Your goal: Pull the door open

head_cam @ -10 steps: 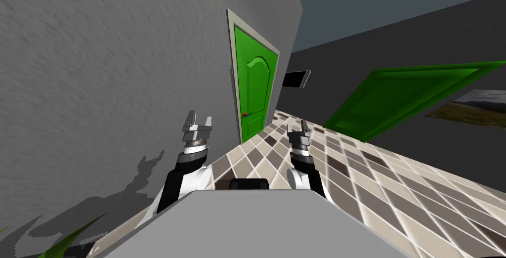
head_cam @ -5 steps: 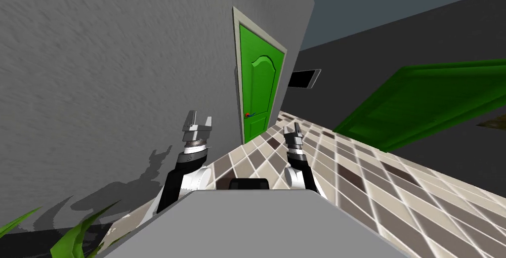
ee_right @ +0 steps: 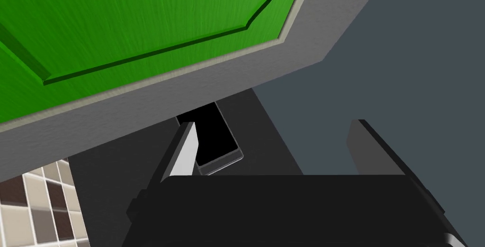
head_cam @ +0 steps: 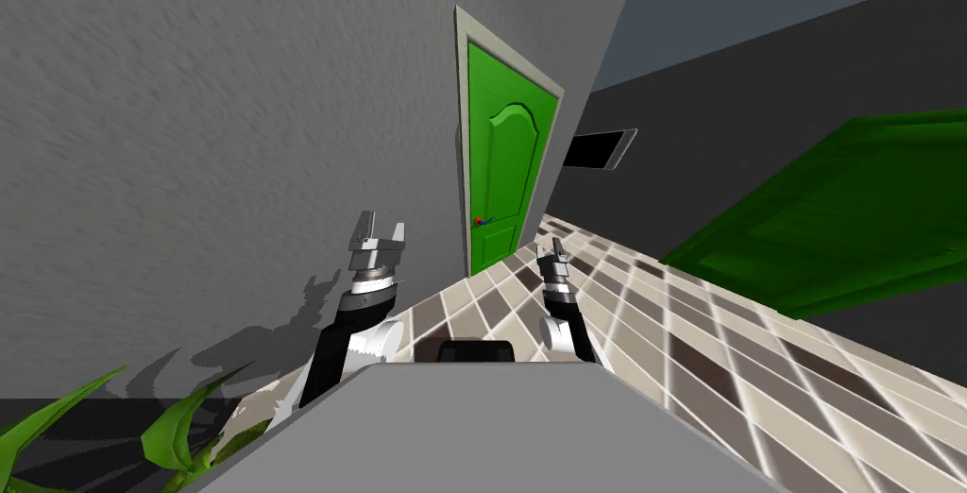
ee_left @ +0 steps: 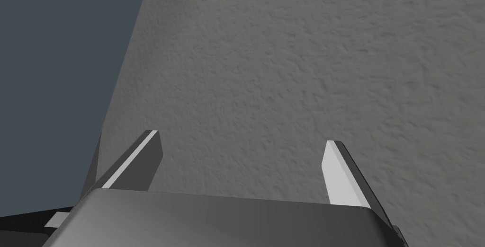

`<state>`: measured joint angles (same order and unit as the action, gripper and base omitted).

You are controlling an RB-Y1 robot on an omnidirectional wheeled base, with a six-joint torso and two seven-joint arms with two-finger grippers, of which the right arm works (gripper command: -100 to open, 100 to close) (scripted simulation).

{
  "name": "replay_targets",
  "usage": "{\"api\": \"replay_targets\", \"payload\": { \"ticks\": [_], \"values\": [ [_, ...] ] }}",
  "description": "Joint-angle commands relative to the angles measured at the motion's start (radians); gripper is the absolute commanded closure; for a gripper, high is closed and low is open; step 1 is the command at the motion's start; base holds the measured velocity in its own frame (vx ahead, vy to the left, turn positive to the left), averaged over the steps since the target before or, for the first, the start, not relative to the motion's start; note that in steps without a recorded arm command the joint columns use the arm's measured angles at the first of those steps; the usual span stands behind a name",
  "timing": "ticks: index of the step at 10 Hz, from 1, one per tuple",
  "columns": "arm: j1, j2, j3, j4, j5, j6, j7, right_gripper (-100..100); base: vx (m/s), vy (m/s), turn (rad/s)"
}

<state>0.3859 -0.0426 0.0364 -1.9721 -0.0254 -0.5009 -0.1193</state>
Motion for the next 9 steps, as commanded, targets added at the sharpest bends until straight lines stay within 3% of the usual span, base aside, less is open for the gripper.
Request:
{"api": "replay_targets", "payload": {
  "ticks": [1,2,4,5,7,8,9],
  "values": [
    [-0.035,-0.01,-0.006,0.05,-0.002,-0.004,0.004,-100,0.056,-0.035,0.207],
    [-0.035,-0.01,-0.006,0.062,-0.002,-0.004,0.004,-100,0.043,-0.029,0.058],
    [-0.075,-0.023,-0.013,0.128,-0.006,-0.015,0.008,-100,0.054,-0.037,0.171],
    [-0.075,-0.023,-0.013,0.147,-0.006,-0.015,0.008,-100,0.056,-0.038,0.066],
    [-0.116,-0.037,-0.02,0.217,-0.009,-0.027,0.012,-100,0.061,-0.034,0.163],
    [-0.116,-0.037,-0.02,0.234,-0.009,-0.027,0.012,-100,0.041,-0.045,0.083],
    [-0.137,-0.044,-0.023,0.263,-0.011,-0.033,0.014,-100,0.043,-0.037,0.132]
  ]
}}
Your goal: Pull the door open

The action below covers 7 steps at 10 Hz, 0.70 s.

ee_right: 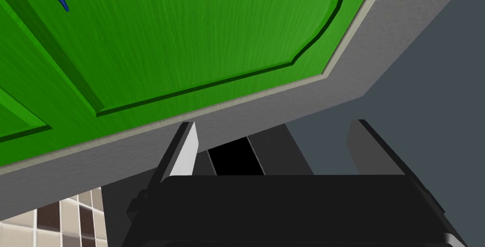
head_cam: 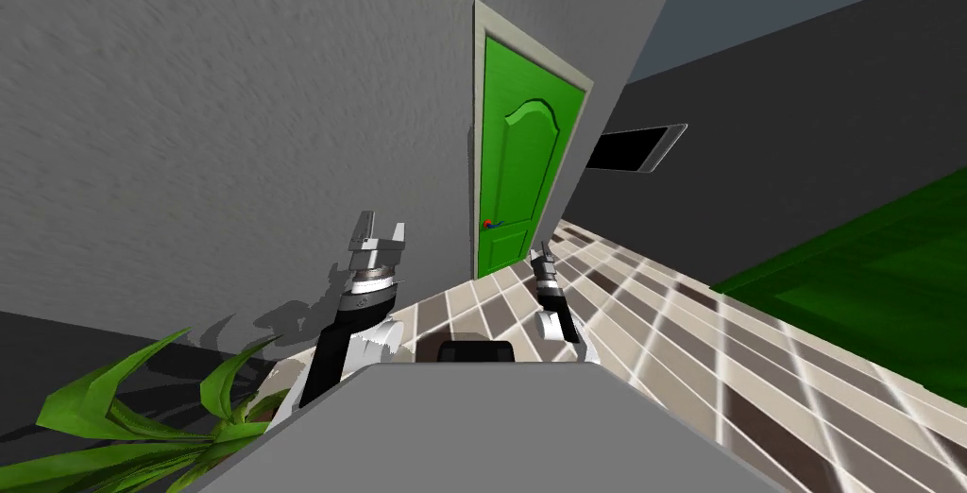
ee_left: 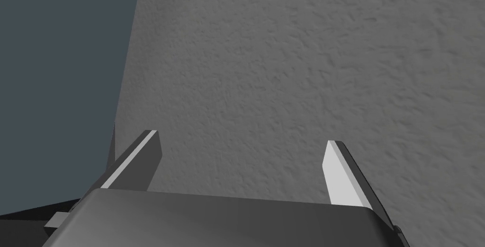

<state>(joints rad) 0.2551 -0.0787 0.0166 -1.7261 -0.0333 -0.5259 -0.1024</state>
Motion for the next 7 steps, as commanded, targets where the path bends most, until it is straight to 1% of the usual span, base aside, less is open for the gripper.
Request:
{"api": "replay_targets", "payload": {
  "ticks": [1,2,3,4,5,6,7],
  "values": [
    [-0.006,-0.008,-0.003,0.034,-0.003,-0.008,-0.002,-100,0.036,-0.036,0.066],
    [-0.028,-0.015,-0.007,0.076,-0.004,-0.014,0.0,-100,0.035,-0.033,0.111],
    [-0.05,-0.022,-0.01,0.105,-0.006,-0.02,0.002,-100,0.063,-0.057,0.229],
    [-0.05,-0.022,-0.01,0.126,-0.006,-0.02,0.002,-100,0.053,-0.049,0.081],
    [-0.072,-0.028,-0.014,0.162,-0.008,-0.027,0.005,-100,0.038,-0.041,0.124],
    [-0.072,-0.028,-0.014,0.173,-0.008,-0.027,0.005,-100,0.031,-0.034,0.071],
    [-0.094,-0.035,-0.018,0.218,-0.01,-0.033,0.007,-100,0.042,-0.038,0.131]
  ]
}}
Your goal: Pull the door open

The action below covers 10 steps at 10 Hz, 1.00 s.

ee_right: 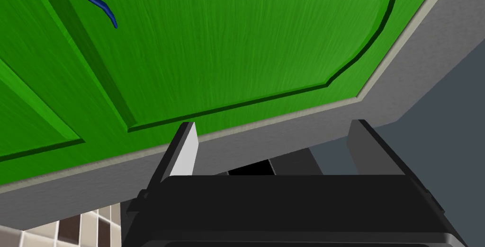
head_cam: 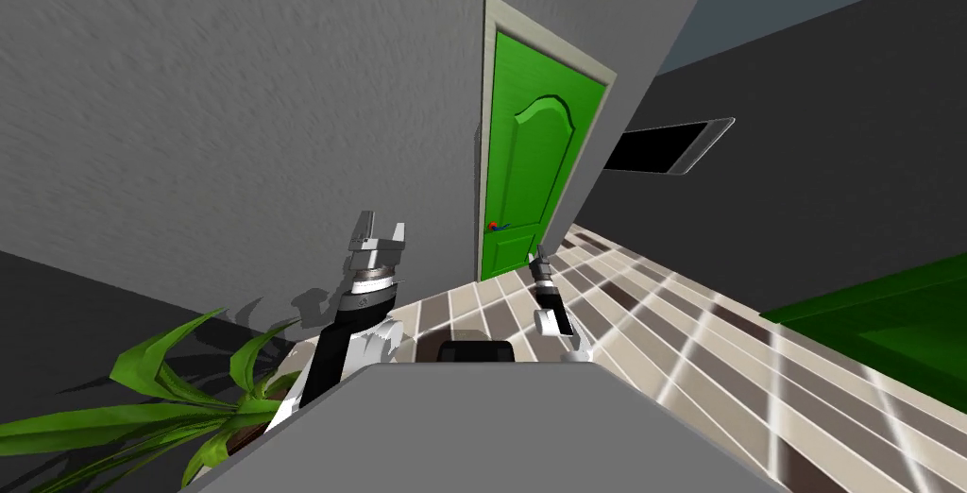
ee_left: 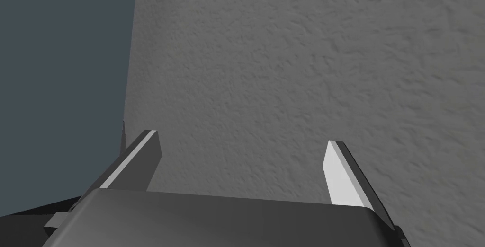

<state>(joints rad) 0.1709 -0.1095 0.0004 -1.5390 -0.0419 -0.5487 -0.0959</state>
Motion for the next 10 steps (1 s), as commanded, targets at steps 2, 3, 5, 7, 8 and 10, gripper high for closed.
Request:
{"api": "replay_targets", "payload": {
  "ticks": [2,3,5,7,8,10],
  "values": [
    [-0.032,-0.011,-0.005,0.069,-0.003,-0.017,0.003,-100,0.036,-0.032,0.1],
    [-0.054,-0.017,-0.009,0.103,-0.005,-0.023,0.005,-100,0.058,-0.052,0.222],
    [-0.054,-0.017,-0.009,0.127,-0.005,-0.023,0.005,-100,0.031,-0.039,0.028],
    [-0.076,-0.024,-0.012,0.174,-0.006,-0.029,0.008,-100,0.028,-0.035,0.11],
    [-0.099,-0.03,-0.016,0.214,-0.008,-0.036,0.01,-100,0.042,-0.036,0.105],
    [-0.12,-0.036,-0.02,0.261,-0.01,-0.042,0.012,-100,0.033,-0.04,0.109]
  ]
}}
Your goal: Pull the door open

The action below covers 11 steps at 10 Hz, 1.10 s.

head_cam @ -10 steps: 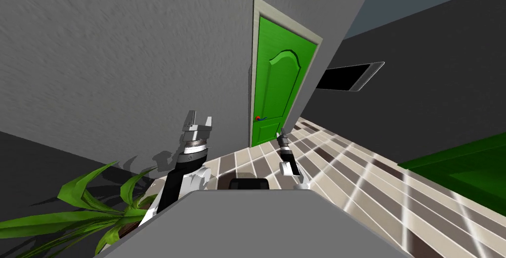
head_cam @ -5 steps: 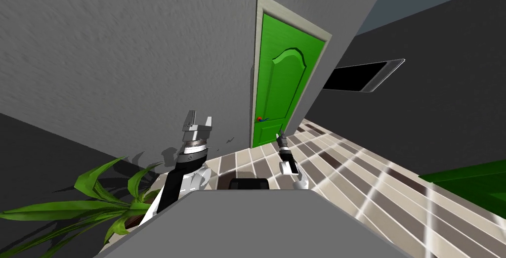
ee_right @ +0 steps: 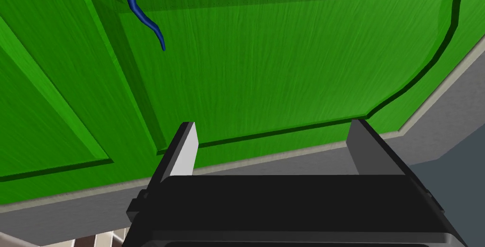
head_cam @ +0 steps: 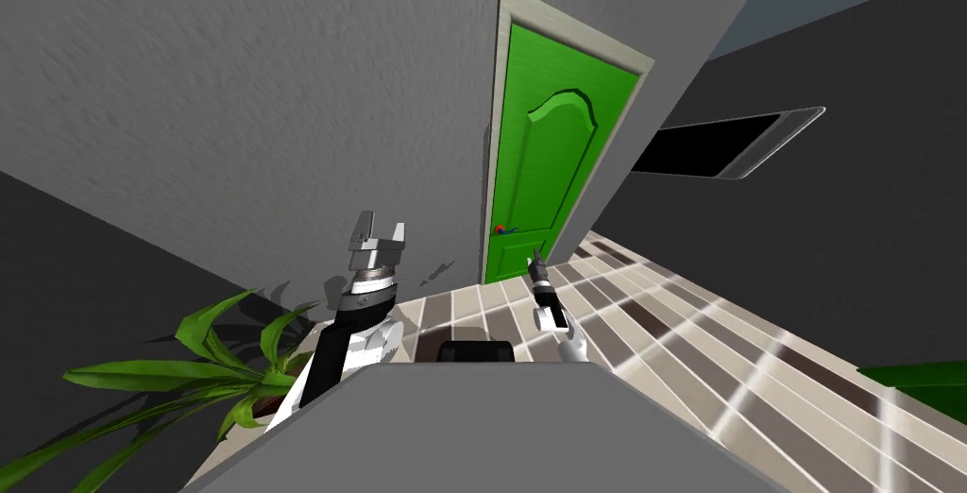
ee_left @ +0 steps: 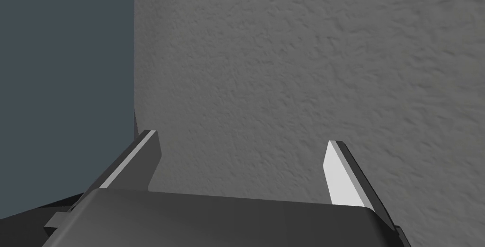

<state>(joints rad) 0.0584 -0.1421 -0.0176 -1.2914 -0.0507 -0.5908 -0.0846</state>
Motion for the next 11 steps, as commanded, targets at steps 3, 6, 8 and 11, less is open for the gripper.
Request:
{"api": "replay_targets", "payload": {
  "ticks": [3,6,8,11],
  "values": [
    [-0.051,-0.016,-0.009,0.11,-0.004,-0.012,0.006,-100,0.051,-0.069,0.17],
    [-0.092,-0.027,-0.015,0.189,-0.008,-0.023,0.01,-100,0.032,-0.042,0.108],
    [-0.112,-0.032,-0.019,0.24,-0.009,-0.029,0.012,-100,0.038,-0.058,0.135],
    [-0.15,-0.042,-0.025,0.32,-0.012,-0.04,0.016,-100,0.036,-0.051,0.132]
  ]
}}
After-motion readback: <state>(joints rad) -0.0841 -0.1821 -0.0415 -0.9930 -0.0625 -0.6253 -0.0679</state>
